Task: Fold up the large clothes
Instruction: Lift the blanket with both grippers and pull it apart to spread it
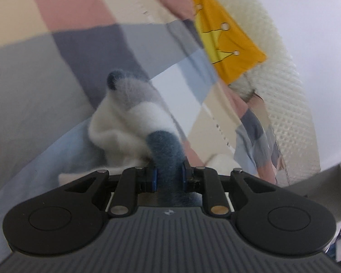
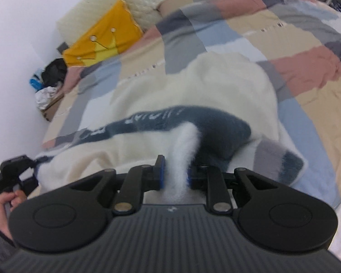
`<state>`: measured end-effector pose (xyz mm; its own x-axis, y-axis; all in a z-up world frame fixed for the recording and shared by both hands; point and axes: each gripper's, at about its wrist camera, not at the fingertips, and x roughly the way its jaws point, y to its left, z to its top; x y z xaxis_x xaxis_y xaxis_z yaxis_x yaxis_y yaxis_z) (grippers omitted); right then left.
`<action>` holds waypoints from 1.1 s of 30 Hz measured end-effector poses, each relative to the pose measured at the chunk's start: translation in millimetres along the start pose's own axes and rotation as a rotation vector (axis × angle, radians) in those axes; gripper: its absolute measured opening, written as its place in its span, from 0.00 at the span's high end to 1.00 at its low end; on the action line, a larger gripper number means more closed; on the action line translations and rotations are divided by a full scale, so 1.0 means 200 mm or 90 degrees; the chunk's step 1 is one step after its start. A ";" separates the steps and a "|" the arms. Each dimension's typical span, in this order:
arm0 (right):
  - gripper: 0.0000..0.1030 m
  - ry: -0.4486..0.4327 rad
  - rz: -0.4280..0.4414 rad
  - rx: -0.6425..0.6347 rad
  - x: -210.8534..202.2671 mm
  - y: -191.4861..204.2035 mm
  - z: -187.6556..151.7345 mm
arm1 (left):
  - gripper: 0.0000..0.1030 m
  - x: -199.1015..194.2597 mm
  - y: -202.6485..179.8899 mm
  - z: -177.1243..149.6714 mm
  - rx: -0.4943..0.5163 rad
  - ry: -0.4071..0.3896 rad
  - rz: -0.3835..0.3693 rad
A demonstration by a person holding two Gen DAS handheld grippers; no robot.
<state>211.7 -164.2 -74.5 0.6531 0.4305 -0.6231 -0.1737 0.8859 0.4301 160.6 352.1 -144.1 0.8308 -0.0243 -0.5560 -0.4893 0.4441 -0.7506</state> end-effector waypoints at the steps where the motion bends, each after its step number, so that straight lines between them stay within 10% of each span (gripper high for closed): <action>1: 0.80 0.002 -0.008 0.004 0.03 0.01 0.01 | 0.79 0.02 0.01 0.01 -0.009 0.005 -0.003; 25: 0.79 -0.014 -0.093 0.089 0.69 -0.28 0.23 | 0.70 1.13 -0.44 0.13 0.223 0.079 0.037; 33: 0.66 -0.013 -0.066 0.144 0.58 -0.28 0.25 | 0.21 0.89 -0.46 0.13 0.236 0.121 0.005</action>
<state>333.8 -173.1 -138.5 0.6735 0.3332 -0.6598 0.0631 0.8635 0.5005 361.6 330.8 -164.7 0.7466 -0.1693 -0.6434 -0.3376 0.7369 -0.5856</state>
